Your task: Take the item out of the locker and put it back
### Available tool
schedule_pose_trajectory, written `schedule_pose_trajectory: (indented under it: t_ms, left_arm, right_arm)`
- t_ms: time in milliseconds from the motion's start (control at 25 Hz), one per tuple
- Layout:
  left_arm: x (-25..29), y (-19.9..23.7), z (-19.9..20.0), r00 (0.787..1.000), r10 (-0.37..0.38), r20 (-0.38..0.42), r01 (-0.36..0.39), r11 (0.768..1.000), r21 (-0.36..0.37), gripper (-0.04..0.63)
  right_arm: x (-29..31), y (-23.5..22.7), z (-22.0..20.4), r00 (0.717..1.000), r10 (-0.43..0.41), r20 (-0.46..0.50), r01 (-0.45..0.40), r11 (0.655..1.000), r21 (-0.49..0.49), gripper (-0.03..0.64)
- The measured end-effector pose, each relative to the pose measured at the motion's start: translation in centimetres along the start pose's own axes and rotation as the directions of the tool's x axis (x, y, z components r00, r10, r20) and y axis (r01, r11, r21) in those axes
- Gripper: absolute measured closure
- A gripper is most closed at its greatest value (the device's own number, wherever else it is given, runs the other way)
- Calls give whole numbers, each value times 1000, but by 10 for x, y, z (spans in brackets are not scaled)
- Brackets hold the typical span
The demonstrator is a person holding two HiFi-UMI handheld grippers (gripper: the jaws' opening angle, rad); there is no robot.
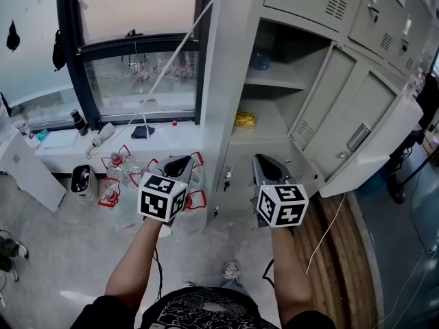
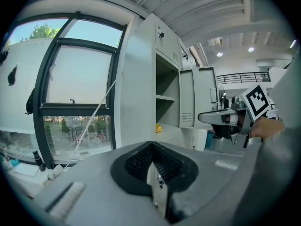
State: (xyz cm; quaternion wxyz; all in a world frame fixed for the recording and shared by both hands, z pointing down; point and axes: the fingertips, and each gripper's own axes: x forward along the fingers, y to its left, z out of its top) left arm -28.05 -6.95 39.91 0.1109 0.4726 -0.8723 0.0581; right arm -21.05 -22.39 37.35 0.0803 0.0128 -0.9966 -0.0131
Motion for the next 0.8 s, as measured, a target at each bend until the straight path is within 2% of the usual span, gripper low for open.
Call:
schedule_pose_trajectory:
  t_ms: [800]
  left_arm:
    - [5, -11, -1, 1000, -28, -3, 28, 1000, 0, 595]
  right_arm:
    - [-8, -5, -3, 1000, -17, -10, 16, 1000, -7, 594]
